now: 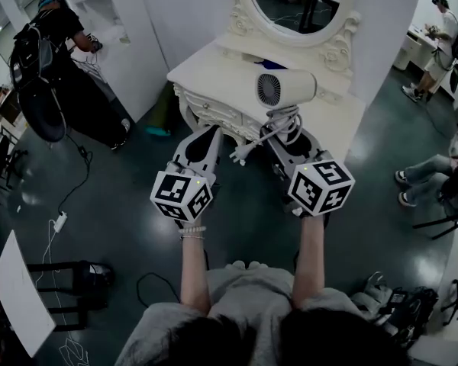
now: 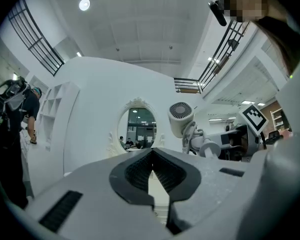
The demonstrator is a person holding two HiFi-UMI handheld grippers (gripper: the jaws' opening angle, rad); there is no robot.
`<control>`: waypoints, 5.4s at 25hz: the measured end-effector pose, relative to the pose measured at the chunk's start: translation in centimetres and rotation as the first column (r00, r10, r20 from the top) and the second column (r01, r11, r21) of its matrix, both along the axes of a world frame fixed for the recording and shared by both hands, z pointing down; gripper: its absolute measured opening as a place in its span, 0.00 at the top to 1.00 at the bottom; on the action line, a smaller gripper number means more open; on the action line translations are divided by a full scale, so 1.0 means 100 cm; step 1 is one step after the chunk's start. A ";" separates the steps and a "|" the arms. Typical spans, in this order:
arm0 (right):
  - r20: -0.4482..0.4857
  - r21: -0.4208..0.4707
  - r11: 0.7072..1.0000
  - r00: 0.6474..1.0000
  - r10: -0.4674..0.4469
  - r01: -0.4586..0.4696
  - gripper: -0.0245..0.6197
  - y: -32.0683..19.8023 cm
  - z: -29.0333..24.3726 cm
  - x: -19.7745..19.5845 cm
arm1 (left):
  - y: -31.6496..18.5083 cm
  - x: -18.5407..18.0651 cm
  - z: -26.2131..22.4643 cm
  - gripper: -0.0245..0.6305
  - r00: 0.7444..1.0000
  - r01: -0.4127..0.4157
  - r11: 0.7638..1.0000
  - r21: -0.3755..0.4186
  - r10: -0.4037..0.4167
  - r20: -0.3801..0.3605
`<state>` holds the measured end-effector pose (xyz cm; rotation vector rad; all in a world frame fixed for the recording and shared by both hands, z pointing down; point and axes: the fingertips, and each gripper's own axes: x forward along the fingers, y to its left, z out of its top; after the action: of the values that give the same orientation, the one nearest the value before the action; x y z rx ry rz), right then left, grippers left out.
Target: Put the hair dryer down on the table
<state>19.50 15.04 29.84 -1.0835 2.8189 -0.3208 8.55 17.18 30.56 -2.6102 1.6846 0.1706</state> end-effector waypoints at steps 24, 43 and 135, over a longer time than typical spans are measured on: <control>-0.003 -0.097 0.993 0.998 -0.069 0.068 0.66 -0.088 0.038 -0.080 | -0.062 -0.086 0.039 0.96 0.997 0.071 0.994 -0.078 -0.072 -0.011; -0.051 -0.103 0.993 0.997 0.053 -0.058 0.66 -0.165 0.040 -0.172 | -0.158 -0.179 0.034 0.96 0.997 -0.078 0.995 -0.055 0.077 -0.022; -0.428 -0.613 0.757 0.900 -0.076 -0.227 0.66 -0.514 0.308 -0.230 | -0.525 -0.209 0.268 0.96 0.969 -0.246 0.781 -0.574 0.178 -0.173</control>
<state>-3.46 -36.35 60.67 -1.5546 3.0950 -1.2958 -12.35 -35.33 57.36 -3.3027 1.6792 -0.2687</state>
